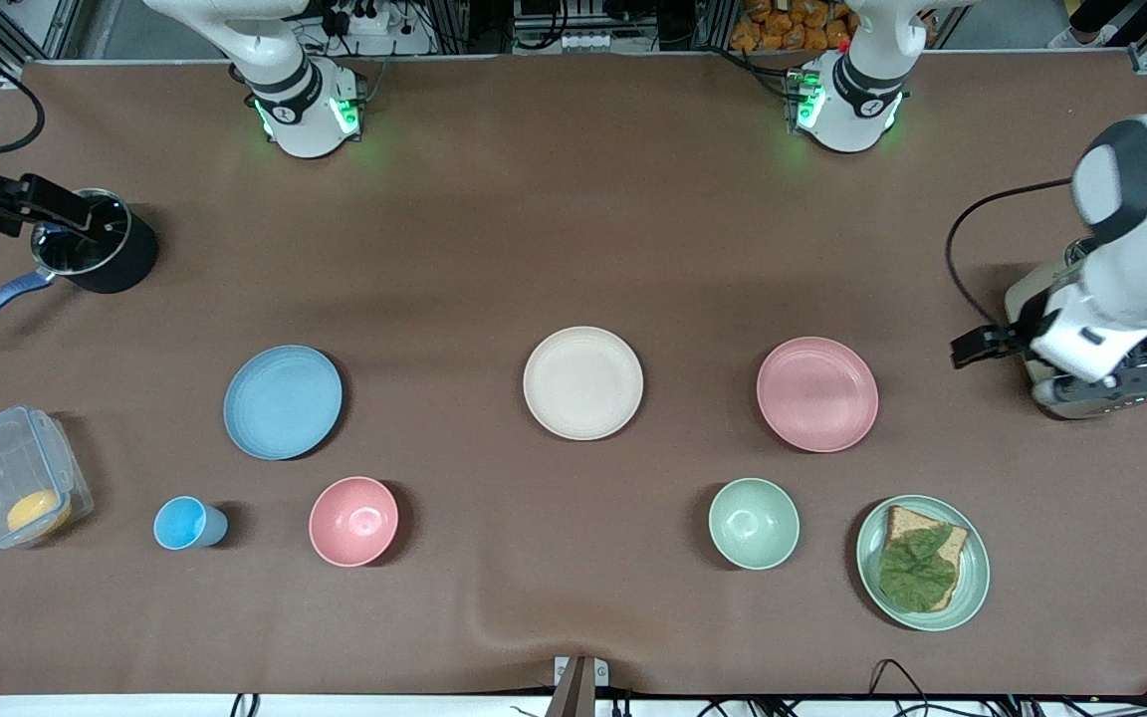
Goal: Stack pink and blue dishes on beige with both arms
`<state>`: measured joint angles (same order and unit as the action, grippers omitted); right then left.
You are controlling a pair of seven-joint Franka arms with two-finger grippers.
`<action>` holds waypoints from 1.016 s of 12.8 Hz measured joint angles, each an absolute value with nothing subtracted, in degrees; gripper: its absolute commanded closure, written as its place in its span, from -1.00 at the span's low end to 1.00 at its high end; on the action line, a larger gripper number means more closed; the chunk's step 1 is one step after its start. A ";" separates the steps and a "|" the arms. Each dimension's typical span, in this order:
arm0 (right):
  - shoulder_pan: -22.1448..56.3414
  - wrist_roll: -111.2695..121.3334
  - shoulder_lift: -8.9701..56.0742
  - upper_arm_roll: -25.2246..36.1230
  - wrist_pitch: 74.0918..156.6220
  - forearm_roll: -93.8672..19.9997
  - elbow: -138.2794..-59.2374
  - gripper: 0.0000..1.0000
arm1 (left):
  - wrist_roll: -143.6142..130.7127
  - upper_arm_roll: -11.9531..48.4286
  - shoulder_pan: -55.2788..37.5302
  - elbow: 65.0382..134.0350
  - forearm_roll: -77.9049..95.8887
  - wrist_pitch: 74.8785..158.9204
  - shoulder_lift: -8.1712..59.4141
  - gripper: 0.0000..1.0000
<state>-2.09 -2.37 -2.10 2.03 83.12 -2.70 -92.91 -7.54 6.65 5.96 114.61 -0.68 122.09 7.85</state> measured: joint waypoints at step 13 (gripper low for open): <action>-2.40 -2.37 3.36 2.02 99.88 -2.70 -109.36 -1.00 | -7.55 7.67 4.80 124.68 -0.39 146.04 22.43 -0.27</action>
